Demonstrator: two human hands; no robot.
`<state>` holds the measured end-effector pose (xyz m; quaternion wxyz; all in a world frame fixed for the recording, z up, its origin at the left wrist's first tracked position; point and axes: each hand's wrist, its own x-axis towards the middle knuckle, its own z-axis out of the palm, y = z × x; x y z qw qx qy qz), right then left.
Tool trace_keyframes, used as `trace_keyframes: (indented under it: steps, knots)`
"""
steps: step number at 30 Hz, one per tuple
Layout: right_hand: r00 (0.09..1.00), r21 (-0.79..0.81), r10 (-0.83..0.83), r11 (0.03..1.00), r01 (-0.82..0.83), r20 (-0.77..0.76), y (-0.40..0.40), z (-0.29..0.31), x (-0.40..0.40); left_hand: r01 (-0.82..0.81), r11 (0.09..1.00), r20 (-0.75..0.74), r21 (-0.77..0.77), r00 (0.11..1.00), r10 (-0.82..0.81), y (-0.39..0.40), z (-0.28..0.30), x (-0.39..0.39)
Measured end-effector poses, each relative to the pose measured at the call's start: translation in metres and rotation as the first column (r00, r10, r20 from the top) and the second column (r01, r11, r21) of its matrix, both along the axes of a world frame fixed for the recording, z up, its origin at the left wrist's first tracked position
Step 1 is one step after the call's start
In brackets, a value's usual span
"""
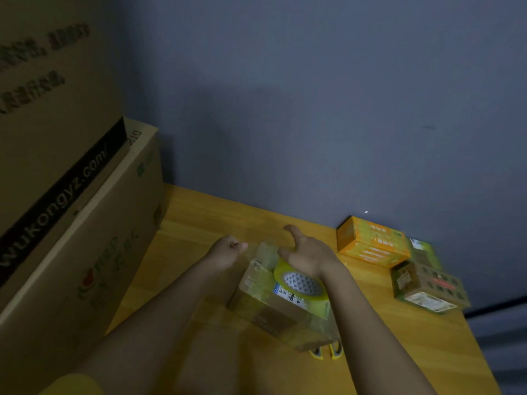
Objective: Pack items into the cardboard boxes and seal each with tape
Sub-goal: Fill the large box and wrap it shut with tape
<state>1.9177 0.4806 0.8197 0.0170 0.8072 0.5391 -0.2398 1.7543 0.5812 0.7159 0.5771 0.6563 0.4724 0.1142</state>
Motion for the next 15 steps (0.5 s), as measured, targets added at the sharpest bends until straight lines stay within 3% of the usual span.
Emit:
trace_keyframes:
  steps: [2,5,9,15]
  knots:
    - [0.986,0.018,-0.085,0.996,0.088,-0.141,-0.004,0.003,0.009,-0.007,1.000,-0.026,-0.021,1.000,0.007,0.000,-0.010,0.000]
    - [0.895,0.080,-0.183,0.969,0.234,-0.407,-0.017,-0.004,0.020,-0.023,0.996,-0.037,-0.081,0.999,0.020,0.001,-0.022,-0.003]
    - [0.852,0.169,-0.188,0.938,0.304,-0.489,-0.025,-0.019,0.024,-0.041,0.991,0.030,-0.131,0.999,0.046,0.006,-0.030,-0.002]
    - [0.814,0.222,-0.165,0.915,0.337,-0.556,-0.022,-0.030,0.024,-0.041,0.991,0.005,-0.125,0.999,0.042,0.014,-0.048,0.005]
